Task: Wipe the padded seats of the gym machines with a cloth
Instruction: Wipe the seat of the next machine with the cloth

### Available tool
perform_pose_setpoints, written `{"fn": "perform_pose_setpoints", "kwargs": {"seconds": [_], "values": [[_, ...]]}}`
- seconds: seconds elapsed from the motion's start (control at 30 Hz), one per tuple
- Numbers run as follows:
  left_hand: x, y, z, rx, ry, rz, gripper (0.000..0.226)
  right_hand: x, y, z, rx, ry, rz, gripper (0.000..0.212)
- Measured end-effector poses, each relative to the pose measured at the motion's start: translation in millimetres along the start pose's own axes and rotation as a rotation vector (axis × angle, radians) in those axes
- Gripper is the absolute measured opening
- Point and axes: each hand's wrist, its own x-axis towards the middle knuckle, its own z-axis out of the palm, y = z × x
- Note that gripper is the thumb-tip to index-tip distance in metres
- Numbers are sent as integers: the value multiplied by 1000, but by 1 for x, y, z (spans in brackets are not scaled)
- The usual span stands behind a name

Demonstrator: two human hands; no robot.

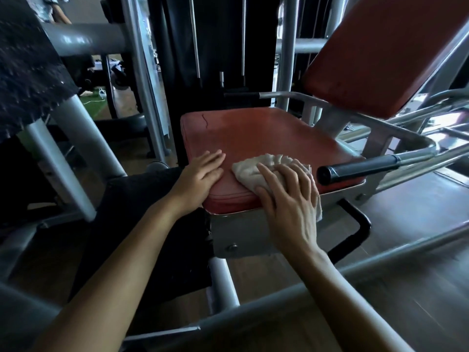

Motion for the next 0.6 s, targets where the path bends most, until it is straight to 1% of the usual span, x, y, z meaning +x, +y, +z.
{"fn": "perform_pose_setpoints", "kwargs": {"seconds": [0.07,0.13,0.27,0.4,0.5,0.6], "values": [[1,-1,2,-46,19,5,42,-18,-10,9,15,67,54,39],[0,-3,2,-86,37,14,41,-33,-21,23,21,119,61,34],[-2,-10,0,-46,10,88,40,-43,-37,46,59,204,31,33],[2,-15,-3,-52,-15,85,39,-34,-16,44,76,309,-43,29],[2,-16,-3,-39,-24,63,40,-27,5,39,211,348,12,27],[1,-16,-2,-63,-21,63,41,-32,-9,46,292,348,131,30]]}}
